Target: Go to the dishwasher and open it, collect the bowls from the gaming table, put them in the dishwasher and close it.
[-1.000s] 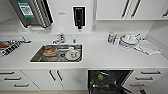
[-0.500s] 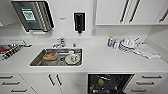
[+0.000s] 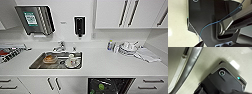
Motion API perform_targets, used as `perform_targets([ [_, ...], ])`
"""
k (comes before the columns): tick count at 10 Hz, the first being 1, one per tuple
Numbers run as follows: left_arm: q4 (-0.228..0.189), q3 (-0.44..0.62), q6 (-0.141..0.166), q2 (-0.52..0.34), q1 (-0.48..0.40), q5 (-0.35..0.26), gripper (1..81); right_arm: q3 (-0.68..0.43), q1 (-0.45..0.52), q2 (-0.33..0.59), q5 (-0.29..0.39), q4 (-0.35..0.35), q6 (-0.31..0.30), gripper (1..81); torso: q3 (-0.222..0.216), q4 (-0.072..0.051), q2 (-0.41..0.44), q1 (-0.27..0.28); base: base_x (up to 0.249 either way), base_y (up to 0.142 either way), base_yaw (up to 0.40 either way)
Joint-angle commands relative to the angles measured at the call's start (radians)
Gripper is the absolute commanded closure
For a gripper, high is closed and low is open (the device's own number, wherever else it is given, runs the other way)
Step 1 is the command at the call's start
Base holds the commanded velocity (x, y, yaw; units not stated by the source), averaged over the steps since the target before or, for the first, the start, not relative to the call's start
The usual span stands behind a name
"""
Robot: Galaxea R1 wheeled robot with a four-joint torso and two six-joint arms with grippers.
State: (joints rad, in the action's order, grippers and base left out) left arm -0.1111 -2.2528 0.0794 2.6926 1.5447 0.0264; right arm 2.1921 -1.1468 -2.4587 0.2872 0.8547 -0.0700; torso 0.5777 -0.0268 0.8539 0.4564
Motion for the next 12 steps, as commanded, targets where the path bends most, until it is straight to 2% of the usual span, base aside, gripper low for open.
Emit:
perform_targets([
  [1,0.007,0.009,0.0,-0.017,-0.013,-0.065,1.0,0.33,0.083,-0.065,0.26,0.18,-0.024,1.0,0.0,0.0,0.097,0.062,0.0,0.0,0.0],
  [2,0.007,0.009,0.0,-0.019,-0.013,-0.065,1.0,0.4,0.087,-0.087,0.286,0.216,-0.024,1.0,0.0,0.0,0.131,0.084,0.0,0.0,0.0],
  [4,0.007,0.009,0.0,-0.017,-0.013,-0.065,1.0,0.463,0.135,-0.093,0.367,0.341,-0.022,1.0,0.0,0.0,0.203,0.129,0.0,0.0,0.0],
  [5,0.007,0.009,0.0,-0.017,-0.013,-0.066,1.0,0.474,0.167,-0.087,0.411,0.418,-0.017,1.0,-0.001,0.0,0.14,0.087,0.0,0.0,0.0],
  [7,0.008,0.009,0.002,-0.025,-0.013,-0.074,1.0,0.48,0.23,-0.085,0.501,0.635,-0.005,1.0,-0.001,0.0,0.182,0.11,0.0,0.0,0.0],
  [8,0.008,0.009,0.002,-0.029,-0.007,-0.074,1.0,0.481,0.264,-0.085,0.568,0.752,0.043,1.0,-0.001,0.0,0.191,0.116,0.0,0.0,0.0],
  [9,0.008,0.009,0.002,-0.029,-0.007,-0.074,1.0,0.484,0.285,-0.088,0.613,0.823,0.087,1.0,-0.001,0.0,0.192,0.116,0.0,0.0,0.0],
  [10,0.008,0.009,0.002,-0.029,-0.007,-0.075,1.0,0.489,0.307,-0.091,0.645,0.874,0.118,1.0,-0.002,0.0,0.192,0.116,0.0,0.0,0.0],
  [12,0.007,0.009,0.002,-0.023,-0.007,-0.075,1.0,0.536,0.339,-0.079,0.765,0.894,0.167,1.0,-0.002,0.0,0.192,0.116,0.0,0.0,0.0],
])
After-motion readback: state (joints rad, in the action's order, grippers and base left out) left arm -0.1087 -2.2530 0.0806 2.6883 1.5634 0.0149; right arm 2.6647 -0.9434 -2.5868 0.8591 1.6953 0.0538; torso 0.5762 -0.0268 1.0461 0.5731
